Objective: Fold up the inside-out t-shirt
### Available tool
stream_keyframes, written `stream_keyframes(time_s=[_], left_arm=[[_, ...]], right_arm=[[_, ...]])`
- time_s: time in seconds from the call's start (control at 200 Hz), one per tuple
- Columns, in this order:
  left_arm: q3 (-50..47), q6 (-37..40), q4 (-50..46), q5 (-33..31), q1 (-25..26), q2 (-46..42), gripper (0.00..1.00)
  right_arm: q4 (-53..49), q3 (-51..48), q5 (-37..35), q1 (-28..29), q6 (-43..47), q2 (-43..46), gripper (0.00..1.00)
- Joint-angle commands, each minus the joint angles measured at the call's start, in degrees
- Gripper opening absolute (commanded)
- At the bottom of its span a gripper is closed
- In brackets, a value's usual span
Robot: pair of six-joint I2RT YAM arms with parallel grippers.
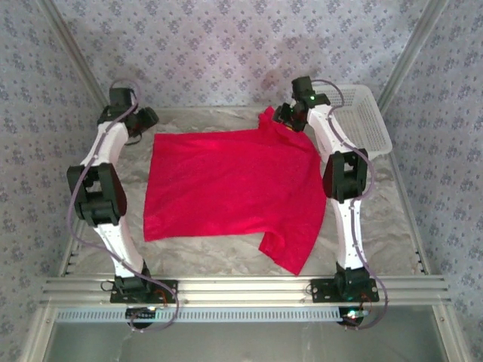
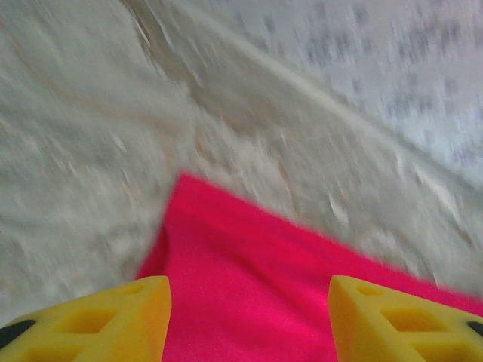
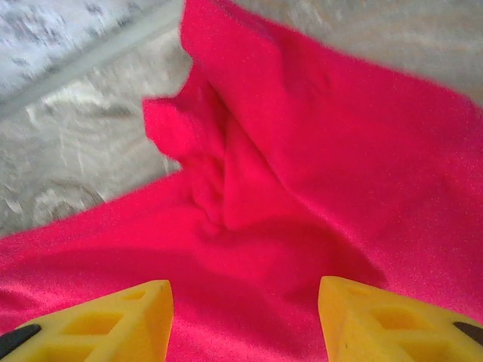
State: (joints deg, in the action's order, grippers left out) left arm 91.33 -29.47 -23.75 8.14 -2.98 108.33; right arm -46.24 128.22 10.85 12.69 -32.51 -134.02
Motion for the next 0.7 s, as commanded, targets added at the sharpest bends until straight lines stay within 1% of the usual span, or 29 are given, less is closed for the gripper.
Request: stream_keyframes(time_s=[0.0,0.045,0.1,0.16,0.21,0.33,0.485,0.57,0.695], left_arm=[[-15.98,-7.96,7.41,8.34,2.35,-8.49,0.55],[-23.79,-11.19,13.23,11.73,3.05,-11.13,0.54],[-30.82,-13.93,17.76,13.63,3.47,-13.49,0.52],[-36.43,-15.21,20.2,14.51,3.37,-15.24,0.52],[-39.33,-14.86,20.12,14.49,3.14,-16.23,0.52],[-43.5,-13.62,18.13,14.51,1.3,-17.0,0.51],[-47.72,-12.71,17.81,13.92,-4.47,-17.65,0.51],[-47.05,-11.16,16.2,12.67,-8.21,-16.06,0.51],[-44.77,-9.14,13.27,12.43,-13.11,-13.59,0.5]], right_arm=[[3.07,-13.18,-1.09,1.91,1.31,11.2,0.55],[5.69,-19.32,-0.84,2.96,2.32,14.13,0.55],[6.53,-25.27,-0.77,4.1,3.49,16.81,0.53],[7.79,-31.72,0.19,5.08,4.84,19.38,0.52],[8.99,-36.94,0.68,5.74,4.93,21.42,0.51],[10.5,-48.71,0.06,6.67,3.44,26.81,0.5],[14.61,-64.92,-0.69,9.26,0.18,37.41,0.51],[16.02,-71.41,-1.55,10.88,-1.17,41.66,0.53],[15.84,-76.96,-0.99,11.35,-1.79,42.74,0.54]])
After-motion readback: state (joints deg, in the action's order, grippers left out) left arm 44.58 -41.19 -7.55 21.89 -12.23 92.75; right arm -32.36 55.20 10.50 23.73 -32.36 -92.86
